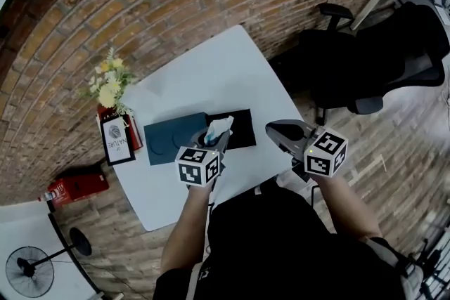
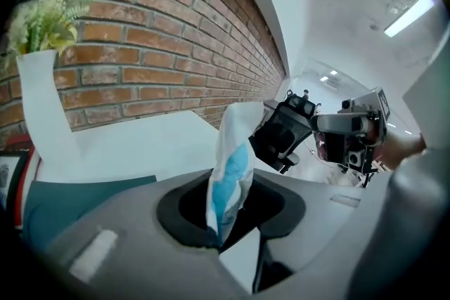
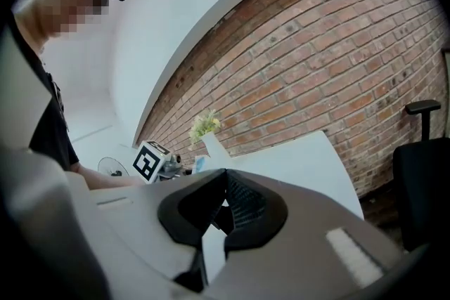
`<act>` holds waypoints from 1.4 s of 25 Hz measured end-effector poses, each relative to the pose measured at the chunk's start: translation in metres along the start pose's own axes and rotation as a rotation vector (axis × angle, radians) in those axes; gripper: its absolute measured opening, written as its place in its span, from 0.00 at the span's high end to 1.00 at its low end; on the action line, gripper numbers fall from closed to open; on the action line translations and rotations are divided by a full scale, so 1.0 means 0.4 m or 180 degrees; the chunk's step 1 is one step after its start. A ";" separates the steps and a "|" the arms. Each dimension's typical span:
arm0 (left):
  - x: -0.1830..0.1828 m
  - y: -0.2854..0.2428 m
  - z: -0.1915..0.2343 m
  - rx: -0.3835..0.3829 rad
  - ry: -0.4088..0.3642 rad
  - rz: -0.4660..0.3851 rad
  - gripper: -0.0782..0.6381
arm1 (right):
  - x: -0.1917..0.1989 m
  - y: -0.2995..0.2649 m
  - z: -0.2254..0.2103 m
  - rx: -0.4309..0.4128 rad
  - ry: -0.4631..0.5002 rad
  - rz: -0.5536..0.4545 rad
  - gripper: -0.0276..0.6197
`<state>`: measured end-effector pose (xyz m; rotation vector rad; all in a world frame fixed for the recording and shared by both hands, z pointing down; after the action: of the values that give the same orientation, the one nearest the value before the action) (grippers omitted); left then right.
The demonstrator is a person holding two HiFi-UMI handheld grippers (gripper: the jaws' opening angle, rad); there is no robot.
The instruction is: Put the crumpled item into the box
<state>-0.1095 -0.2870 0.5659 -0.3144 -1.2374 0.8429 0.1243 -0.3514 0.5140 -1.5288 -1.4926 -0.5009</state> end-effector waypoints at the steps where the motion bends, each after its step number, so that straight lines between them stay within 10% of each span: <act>1: 0.004 -0.019 0.000 0.0036 -0.0003 0.0042 0.75 | 0.003 0.008 -0.005 0.0044 -0.0013 -0.0004 0.96; 24: 0.096 -0.224 -0.019 0.0159 0.0333 0.0886 0.68 | 0.030 0.138 -0.031 0.0465 -0.0224 -0.0235 0.96; 35: 0.049 -0.150 -0.006 -0.0183 0.0167 0.0737 0.62 | 0.009 0.127 -0.034 0.0383 -0.0207 -0.0321 0.96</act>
<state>-0.0823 -0.3126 0.6165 -0.5305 -1.1923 0.9917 0.1767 -0.3530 0.5075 -1.3931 -1.6266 -0.4153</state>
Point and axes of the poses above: the fingertips, and each gripper's own axes: y backward along the fingers, z to its left, x out of its underside, the point moved 9 cm from there along y, backward along the fingers, and after that the axes turned 3 degrees about z, right-handed, at the moved point
